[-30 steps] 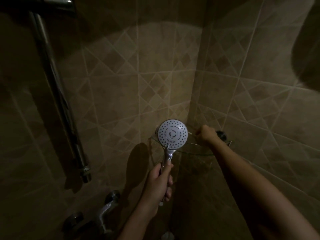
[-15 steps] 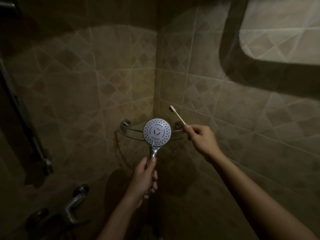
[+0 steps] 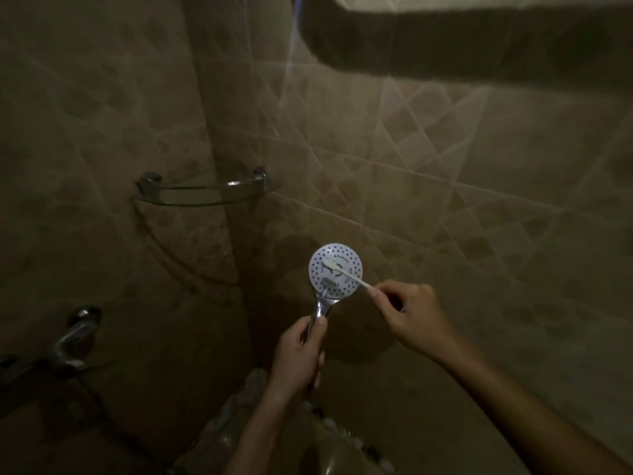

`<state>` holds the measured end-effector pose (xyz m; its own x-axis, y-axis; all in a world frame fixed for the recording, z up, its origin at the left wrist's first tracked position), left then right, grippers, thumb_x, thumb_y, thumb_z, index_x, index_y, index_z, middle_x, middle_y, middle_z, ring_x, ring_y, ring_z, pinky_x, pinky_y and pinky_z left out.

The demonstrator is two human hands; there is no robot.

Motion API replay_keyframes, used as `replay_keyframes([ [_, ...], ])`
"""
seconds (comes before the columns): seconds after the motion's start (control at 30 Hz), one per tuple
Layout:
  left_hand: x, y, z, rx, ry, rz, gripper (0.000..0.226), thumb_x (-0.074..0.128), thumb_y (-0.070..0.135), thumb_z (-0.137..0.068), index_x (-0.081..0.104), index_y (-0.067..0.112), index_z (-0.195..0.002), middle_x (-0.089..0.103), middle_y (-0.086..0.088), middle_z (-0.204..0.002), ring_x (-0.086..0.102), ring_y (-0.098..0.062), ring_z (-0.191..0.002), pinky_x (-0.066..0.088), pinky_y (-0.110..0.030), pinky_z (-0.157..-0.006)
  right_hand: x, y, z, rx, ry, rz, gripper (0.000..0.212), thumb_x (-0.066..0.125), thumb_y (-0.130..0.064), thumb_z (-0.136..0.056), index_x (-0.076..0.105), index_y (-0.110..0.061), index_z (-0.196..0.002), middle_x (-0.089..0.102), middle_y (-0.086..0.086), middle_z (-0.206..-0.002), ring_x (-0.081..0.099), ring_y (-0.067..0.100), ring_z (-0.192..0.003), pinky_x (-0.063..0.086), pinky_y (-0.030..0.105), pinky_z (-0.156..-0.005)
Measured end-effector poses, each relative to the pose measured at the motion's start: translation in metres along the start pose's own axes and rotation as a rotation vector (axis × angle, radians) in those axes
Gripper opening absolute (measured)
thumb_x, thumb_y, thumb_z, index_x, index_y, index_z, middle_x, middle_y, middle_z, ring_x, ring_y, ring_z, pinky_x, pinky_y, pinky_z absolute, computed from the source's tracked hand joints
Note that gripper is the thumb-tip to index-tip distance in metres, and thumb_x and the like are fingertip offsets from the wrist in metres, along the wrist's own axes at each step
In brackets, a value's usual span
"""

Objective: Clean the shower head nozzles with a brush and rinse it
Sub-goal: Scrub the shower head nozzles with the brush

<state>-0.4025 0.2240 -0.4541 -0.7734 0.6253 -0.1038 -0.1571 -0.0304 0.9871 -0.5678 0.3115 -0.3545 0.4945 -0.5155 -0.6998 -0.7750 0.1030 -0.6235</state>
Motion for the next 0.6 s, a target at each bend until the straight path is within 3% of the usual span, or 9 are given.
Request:
replay_keyframes([
  [0.17,0.025,-0.05,0.02,-0.027,0.051,-0.133,0.041,0.056,0.044,-0.097,0.06,0.009,-0.075,0.05,0.005,-0.055,0.047,-0.015,-0.052,0.036,-0.03,-0.051,0.005,0.033,0.052,-0.048,-0.045,0.078,0.018,0.062,-0.026,-0.097,0.076,-0.019,-0.088,0.066,-0.005,-0.061,0.061,0.014,-0.057,0.04,0.017,-0.048],
  [0.27,0.031,-0.067,0.028,-0.053,0.038,-0.143,0.042,0.056,0.046,-0.096,0.057,0.017,-0.066,0.05,0.007,-0.053,0.047,-0.016,-0.05,0.035,-0.032,-0.049,0.018,0.046,0.073,-0.077,-0.051,0.109,0.018,0.063,-0.026,-0.096,0.074,-0.019,-0.082,0.061,-0.009,-0.058,0.057,0.009,-0.052,0.037,0.017,-0.048],
  [0.37,0.031,-0.07,0.031,-0.052,0.027,-0.18,0.049,0.055,0.05,-0.094,0.055,0.007,-0.071,0.048,-0.001,-0.055,0.046,-0.016,-0.048,0.034,-0.031,-0.047,0.031,0.051,0.08,-0.09,-0.085,0.107,0.019,0.063,-0.025,-0.096,0.074,-0.016,-0.083,0.062,-0.009,-0.059,0.055,0.007,-0.052,0.038,0.016,-0.048],
  [0.47,0.029,-0.071,0.031,-0.044,0.01,-0.19,0.046,0.055,0.05,-0.094,0.051,0.014,-0.065,0.045,-0.005,-0.054,0.043,-0.016,-0.042,0.032,-0.029,-0.043,0.039,0.055,0.076,-0.056,-0.111,0.149,0.026,0.058,-0.034,-0.098,0.074,-0.019,-0.084,0.061,-0.01,-0.059,0.055,0.005,-0.051,0.038,0.013,-0.047],
  [0.6,0.02,-0.074,0.032,-0.066,-0.009,-0.177,0.041,0.057,0.045,-0.096,0.051,0.019,-0.065,0.042,-0.01,-0.055,0.042,-0.017,-0.035,0.031,-0.02,-0.035,0.015,0.073,0.056,0.182,0.113,0.179,0.024,0.059,-0.032,-0.098,0.076,-0.02,-0.086,0.059,-0.011,-0.057,0.054,0.002,-0.049,0.037,0.013,-0.047],
])
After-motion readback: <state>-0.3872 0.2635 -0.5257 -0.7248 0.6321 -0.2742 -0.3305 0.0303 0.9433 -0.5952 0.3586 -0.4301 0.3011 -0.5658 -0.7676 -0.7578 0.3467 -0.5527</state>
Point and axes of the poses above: each hand's wrist, its own z-axis away from the middle knuckle, its own x-axis out of the palm, y = z × x, the point moved 9 cm from there along -z, towards the middle knuckle
